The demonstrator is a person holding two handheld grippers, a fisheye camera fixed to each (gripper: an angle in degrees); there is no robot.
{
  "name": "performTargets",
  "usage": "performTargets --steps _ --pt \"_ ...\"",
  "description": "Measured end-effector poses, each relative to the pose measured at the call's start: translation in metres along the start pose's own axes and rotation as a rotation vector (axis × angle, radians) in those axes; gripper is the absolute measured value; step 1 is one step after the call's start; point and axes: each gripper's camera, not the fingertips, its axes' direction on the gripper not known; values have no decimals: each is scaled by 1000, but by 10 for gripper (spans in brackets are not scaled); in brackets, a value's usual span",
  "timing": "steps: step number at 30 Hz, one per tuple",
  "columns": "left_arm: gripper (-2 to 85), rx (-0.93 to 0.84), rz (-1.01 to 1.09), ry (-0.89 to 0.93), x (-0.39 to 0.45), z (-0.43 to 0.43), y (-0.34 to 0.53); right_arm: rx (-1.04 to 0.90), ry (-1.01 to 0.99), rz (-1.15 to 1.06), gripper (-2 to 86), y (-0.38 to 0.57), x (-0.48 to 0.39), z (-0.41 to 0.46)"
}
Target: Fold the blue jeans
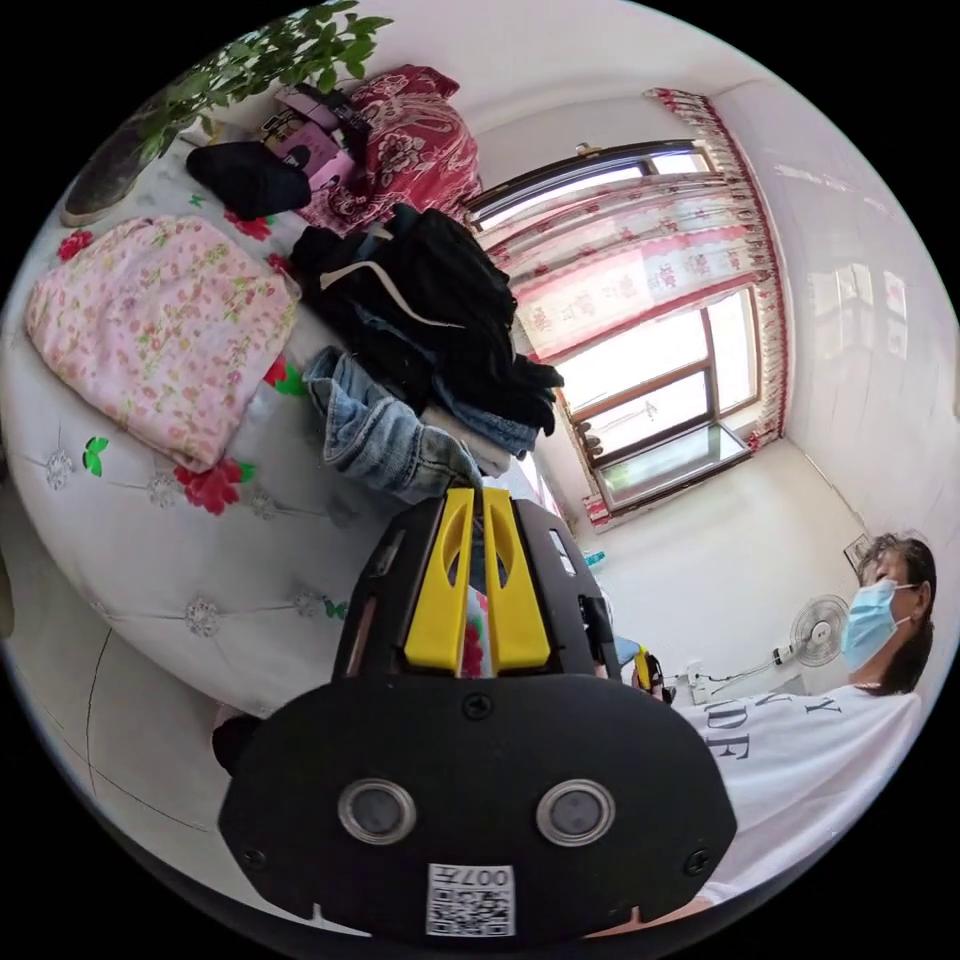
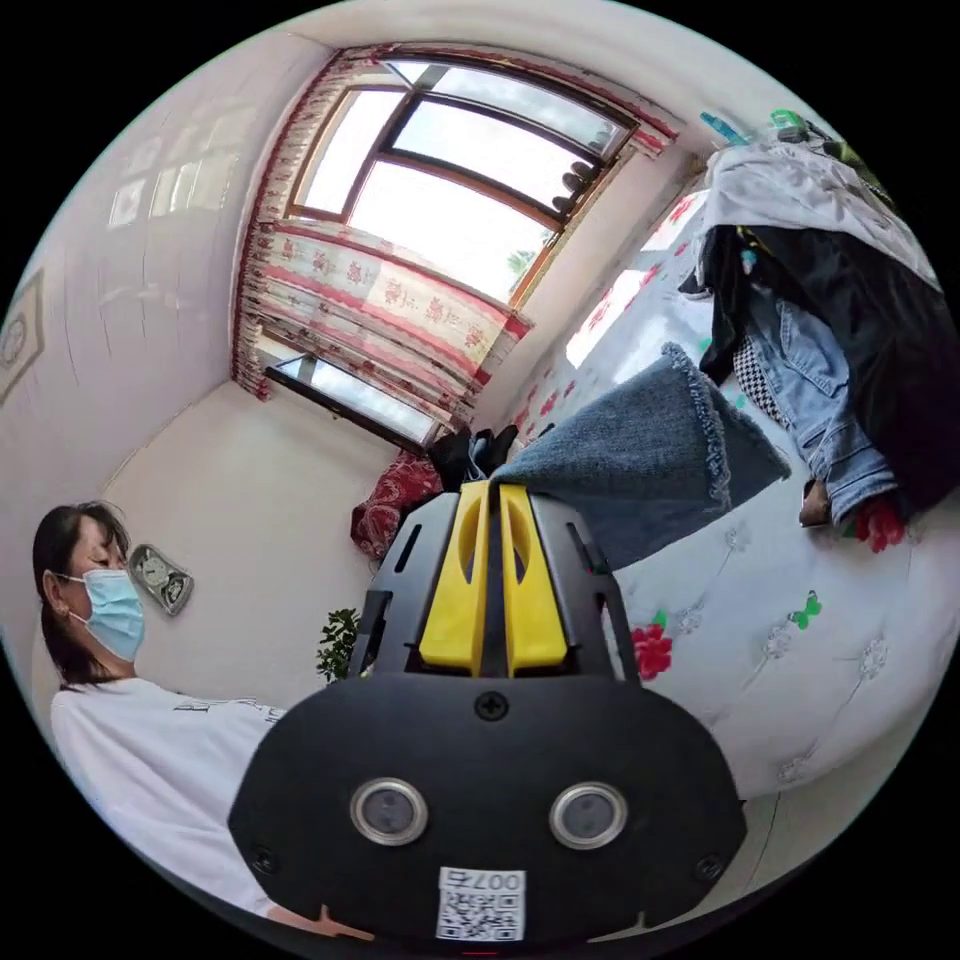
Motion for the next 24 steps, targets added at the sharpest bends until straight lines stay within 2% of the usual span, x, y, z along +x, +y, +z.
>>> performTargets --steps 4,9,14,18,21,24 --pt "-9 14 72 69 25 -47 15 65 -68 -112 -2 5 -47 -63" --pt "-9 -7 65 3 31 -68 40 106 -18 -56 -2 43 -34 -100" --pt "-9 -48 -51 -54 13 -41 37 45 83 75 -1 60 13 -64" --pt "-9 -28 -48 -54 16 -24 17 71 95 86 0 63 28 -42" --pt "-8 -42 -32 -56 17 4 -18 67 161 63 1 48 33 -5" --pt "-5 -41 51 -93 21 54 -68 1 270 -53 6 11 26 72"
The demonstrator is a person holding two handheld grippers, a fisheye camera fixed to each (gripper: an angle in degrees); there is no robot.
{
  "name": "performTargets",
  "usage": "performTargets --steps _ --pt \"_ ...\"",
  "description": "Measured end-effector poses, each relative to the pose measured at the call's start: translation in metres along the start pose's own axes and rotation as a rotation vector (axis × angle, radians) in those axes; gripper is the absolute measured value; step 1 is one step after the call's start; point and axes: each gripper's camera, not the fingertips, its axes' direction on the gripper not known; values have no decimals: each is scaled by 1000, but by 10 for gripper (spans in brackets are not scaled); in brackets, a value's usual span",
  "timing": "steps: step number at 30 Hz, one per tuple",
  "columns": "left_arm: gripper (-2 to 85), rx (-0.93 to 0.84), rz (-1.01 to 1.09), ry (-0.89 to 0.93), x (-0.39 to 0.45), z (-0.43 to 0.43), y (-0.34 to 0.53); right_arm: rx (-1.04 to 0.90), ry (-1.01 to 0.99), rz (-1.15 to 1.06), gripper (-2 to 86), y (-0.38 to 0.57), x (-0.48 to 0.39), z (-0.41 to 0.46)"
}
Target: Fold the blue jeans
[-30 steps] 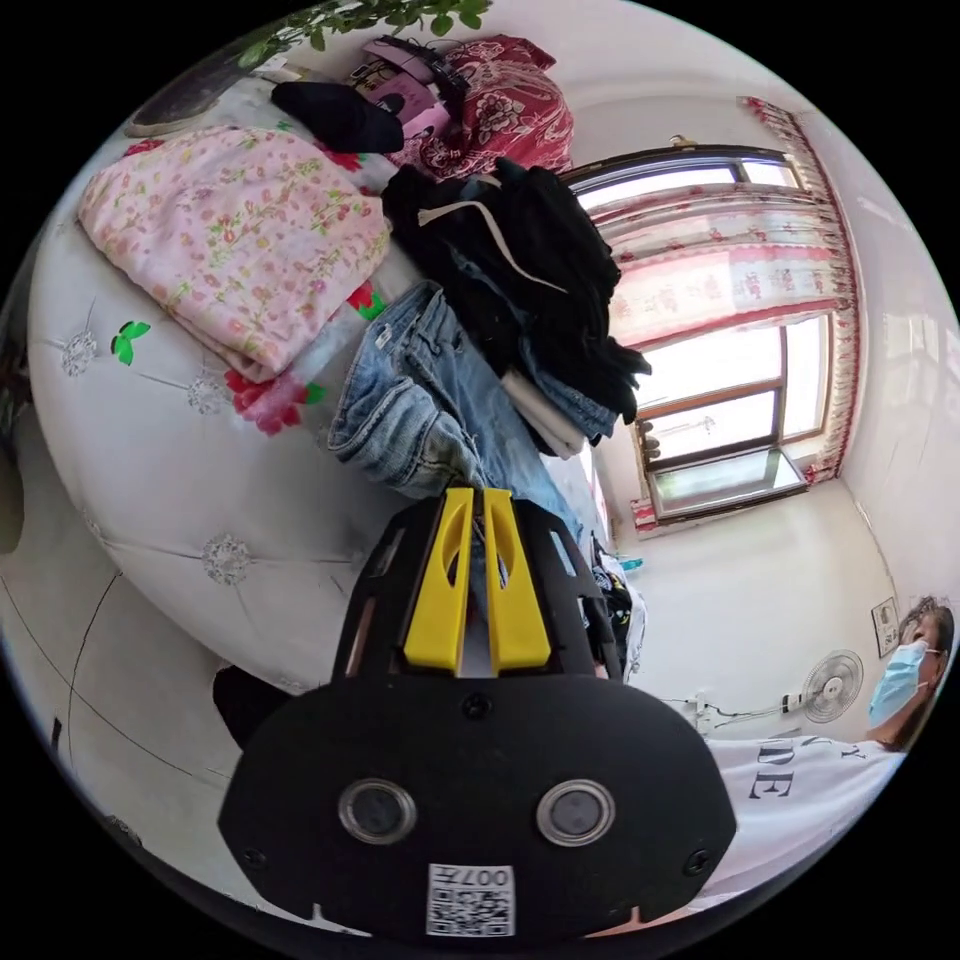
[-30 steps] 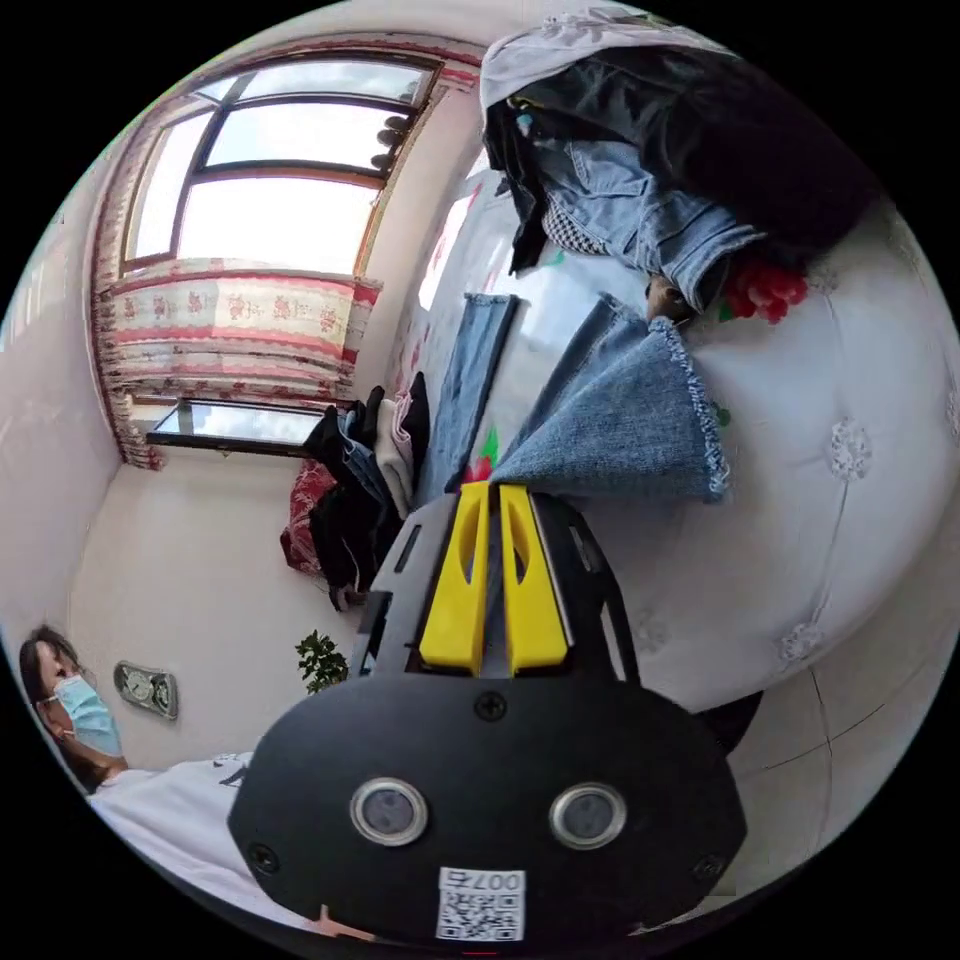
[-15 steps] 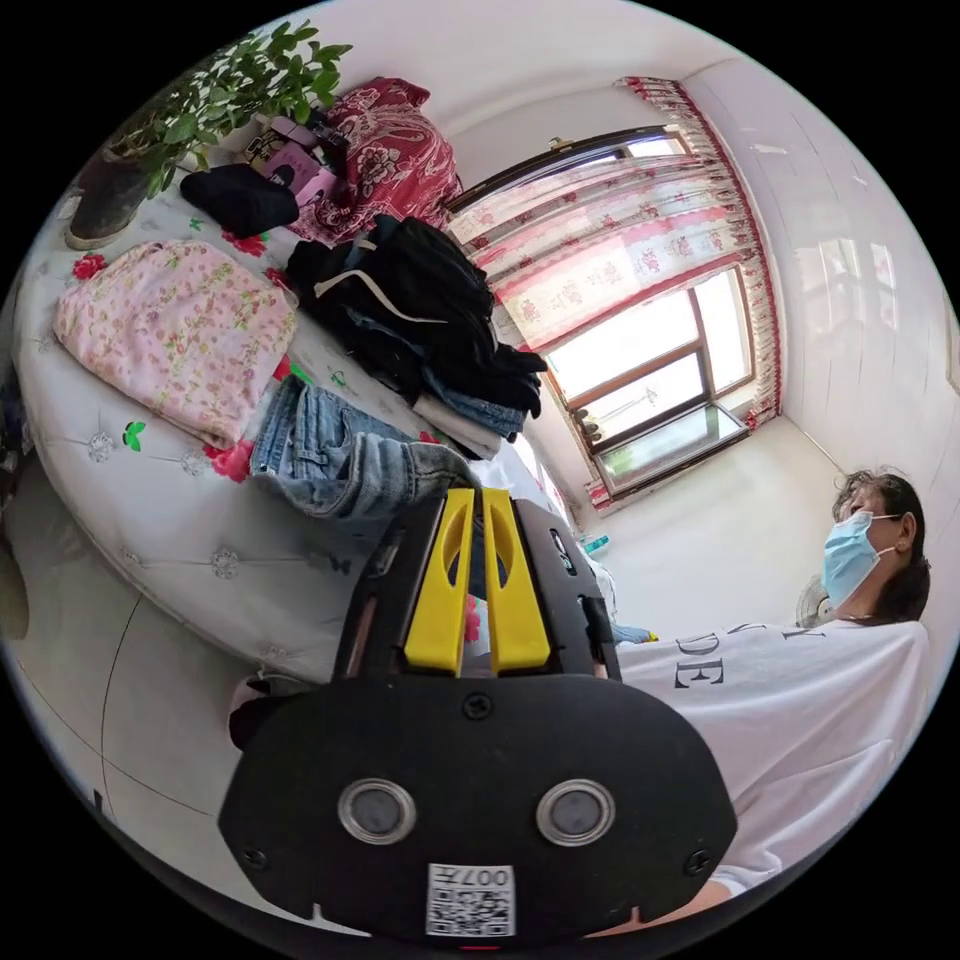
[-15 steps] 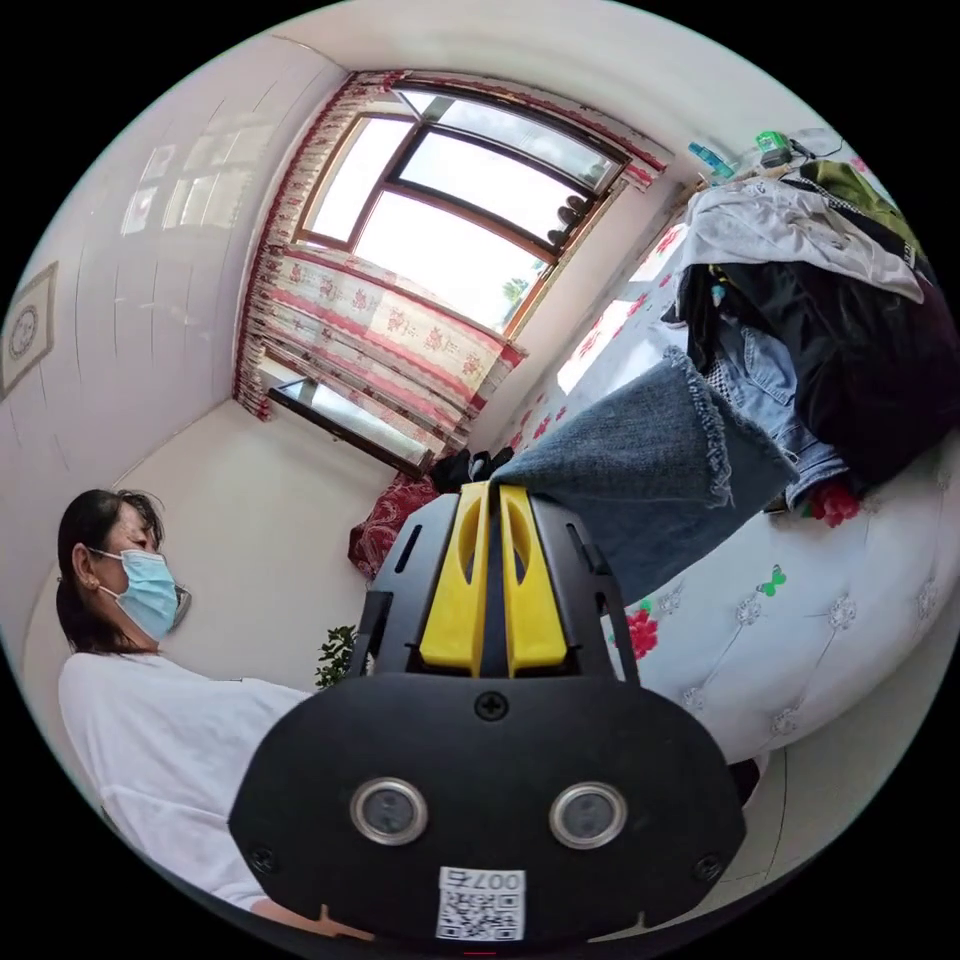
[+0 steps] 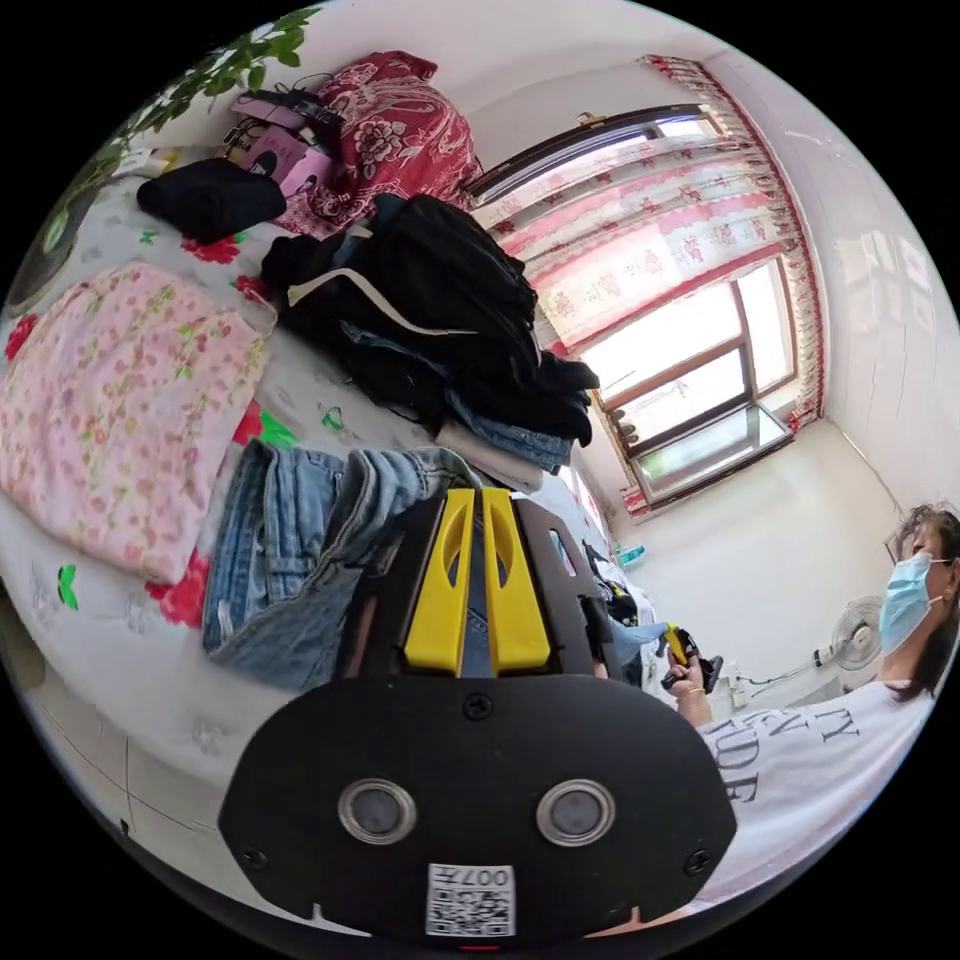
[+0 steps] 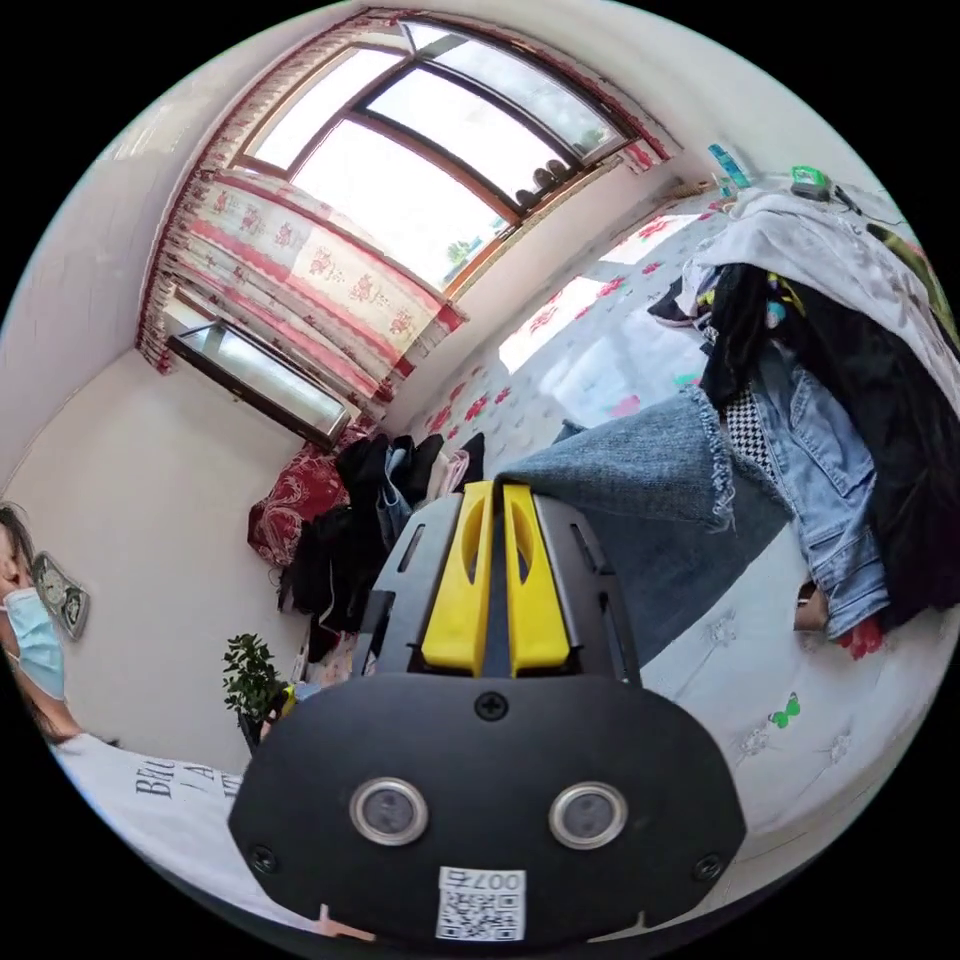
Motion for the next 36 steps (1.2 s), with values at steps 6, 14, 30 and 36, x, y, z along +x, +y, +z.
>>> performTargets --steps 6,14,30,36 --pt "41 -24 -187 -213 -48 144 -92 -76 153 -110 44 -69 -9 235" --pt "64 -170 44 -505 -37 182 -84 -405 361 -107 56 44 115 391" --pt "89 -579 793 -238 151 328 56 -351 289 -78 74 207 234 325" --pt "-4 -875 866 -324 153 415 73 -710 12 -402 76 398 167 315"
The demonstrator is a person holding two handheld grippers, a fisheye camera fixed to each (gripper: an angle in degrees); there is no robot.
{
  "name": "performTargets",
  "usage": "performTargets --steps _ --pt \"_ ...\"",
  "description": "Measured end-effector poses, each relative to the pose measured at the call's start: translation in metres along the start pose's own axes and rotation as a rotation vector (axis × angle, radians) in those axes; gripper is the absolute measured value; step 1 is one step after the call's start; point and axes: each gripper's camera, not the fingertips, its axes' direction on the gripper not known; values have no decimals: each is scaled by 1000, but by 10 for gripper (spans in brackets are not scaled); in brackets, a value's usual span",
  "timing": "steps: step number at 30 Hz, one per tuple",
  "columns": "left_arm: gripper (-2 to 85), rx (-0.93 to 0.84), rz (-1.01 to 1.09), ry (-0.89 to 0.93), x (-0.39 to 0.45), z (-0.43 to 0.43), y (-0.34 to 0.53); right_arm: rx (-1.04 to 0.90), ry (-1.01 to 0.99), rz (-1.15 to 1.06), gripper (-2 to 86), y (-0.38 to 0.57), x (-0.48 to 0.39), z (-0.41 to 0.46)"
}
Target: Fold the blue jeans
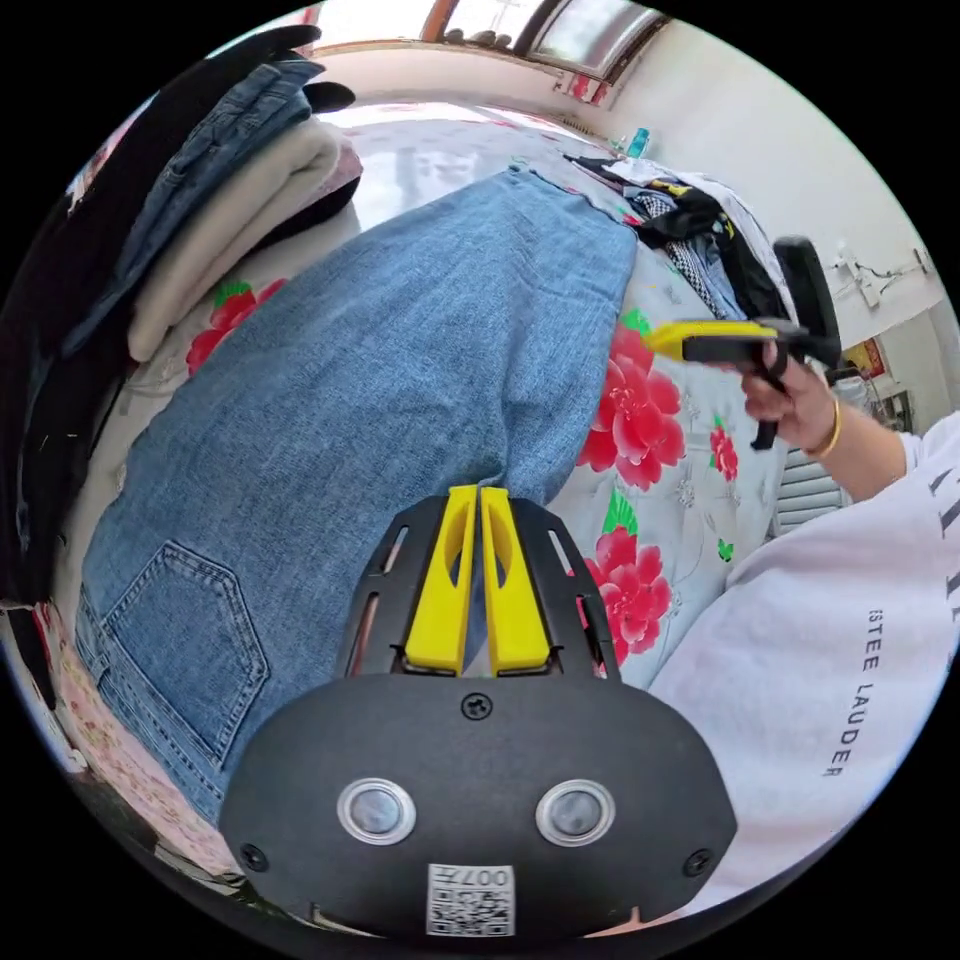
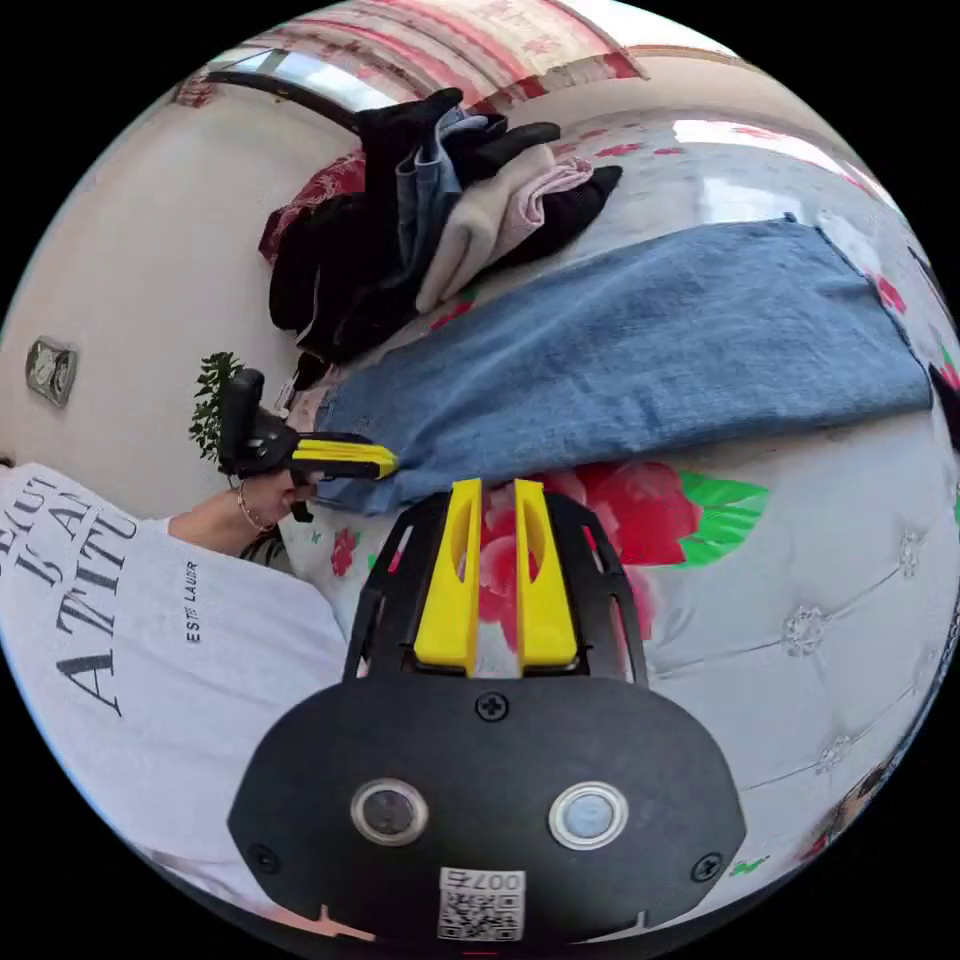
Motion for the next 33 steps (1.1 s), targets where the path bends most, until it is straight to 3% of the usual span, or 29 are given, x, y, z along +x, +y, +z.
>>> performTargets --steps 2,7,10,19,21,24,26,27,33 --pt "-8 54 -80 91 -26 -19 -7 -139 -50 -161 78 50 -58 47" --pt "-10 190 -292 317 -76 -50 -3 -183 -42 -400 87 101 -143 112" --pt "-10 185 -272 305 -73 -52 -9 -140 -43 -505 91 105 -175 140" --pt "-9 213 -290 328 -65 -46 -24 -406 -4 -582 21 125 -195 240" --pt "-9 224 -323 276 -67 -50 -19 -416 -36 -613 10 145 -188 231" --pt "-10 117 -352 17 -68 -52 -4 -425 -140 -664 2 188 -175 203" --pt "-10 -109 -367 -280 -66 -31 14 -428 -115 -661 1 217 -160 187" --pt "-10 -163 -360 -330 -65 -24 21 -443 -116 -651 1 222 -154 184" --pt "-9 -150 -548 -291 -32 -15 84 -575 -252 -397 5 240 -76 164"
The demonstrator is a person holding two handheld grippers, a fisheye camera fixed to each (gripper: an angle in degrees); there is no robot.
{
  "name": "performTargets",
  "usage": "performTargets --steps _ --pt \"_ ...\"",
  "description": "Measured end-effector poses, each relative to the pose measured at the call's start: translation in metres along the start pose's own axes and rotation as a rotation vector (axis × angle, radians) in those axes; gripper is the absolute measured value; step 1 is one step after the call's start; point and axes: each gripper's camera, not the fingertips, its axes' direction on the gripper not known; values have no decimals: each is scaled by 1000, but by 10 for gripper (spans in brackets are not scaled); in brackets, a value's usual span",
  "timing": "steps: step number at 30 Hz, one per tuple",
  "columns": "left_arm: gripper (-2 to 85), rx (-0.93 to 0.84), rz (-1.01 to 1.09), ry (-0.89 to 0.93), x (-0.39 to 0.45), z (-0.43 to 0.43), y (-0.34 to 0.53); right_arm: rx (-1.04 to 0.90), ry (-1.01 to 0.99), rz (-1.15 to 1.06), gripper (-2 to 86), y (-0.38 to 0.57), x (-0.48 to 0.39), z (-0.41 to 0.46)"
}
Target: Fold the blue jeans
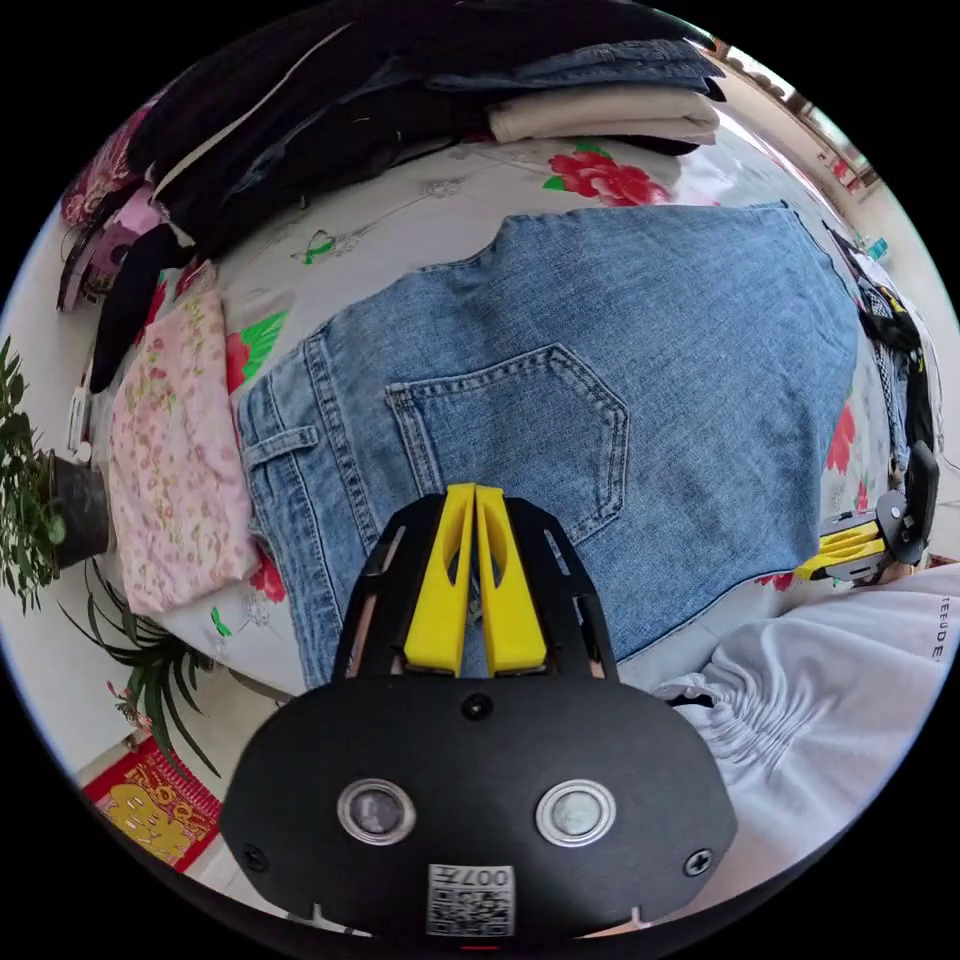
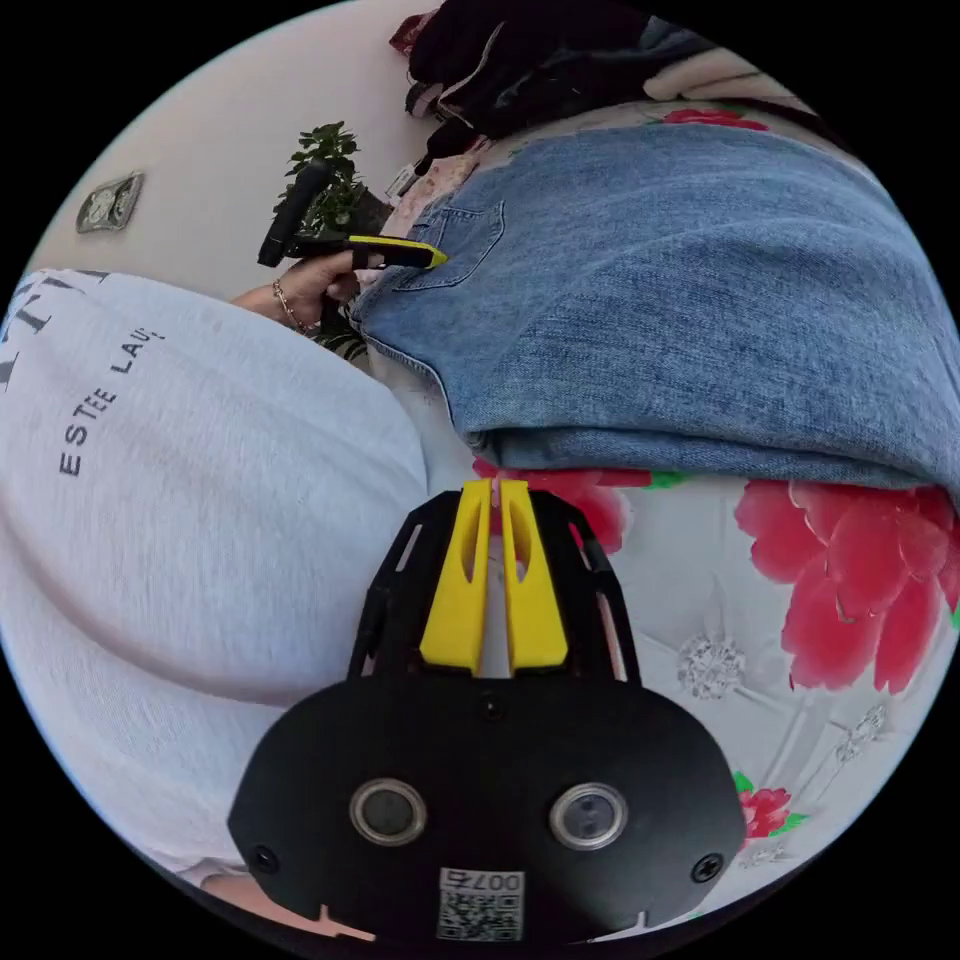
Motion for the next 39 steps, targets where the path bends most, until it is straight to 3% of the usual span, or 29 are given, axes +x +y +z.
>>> performTargets --steps 3,6,8,11,16,20,21,24,29,32,36,39 --pt "-9 45 -94 -22 5 -3 38 103 73 88 16 31 29 -53" --pt "-4 106 -196 36 -1 -12 63 346 217 311 34 67 93 -153" --pt "9 130 -273 9 -3 -20 70 619 316 563 46 110 158 -249" --pt "54 200 -321 -39 -4 -30 71 844 425 790 60 150 225 -348" --pt "88 240 -452 -181 -20 -27 63 813 697 1000 71 146 302 -447" --pt "84 107 -586 -76 -47 12 50 761 481 1144 35 152 382 -474" --pt "80 107 -586 -85 -46 14 48 787 510 1145 27 154 381 -481" --pt "30 85 -542 -128 -39 12 41 770 576 1045 11 143 369 -509" --pt "3 256 -536 -168 -27 -39 69 819 757 679 4 117 287 -560" --pt "3 342 -587 -171 -30 -58 90 833 816 632 6 120 275 -572" --pt "13 328 -618 -210 -39 -43 95 823 640 849 14 148 334 -565" --pt "42 201 -734 -16 -71 6 97 839 544 997 40 175 365 -556"
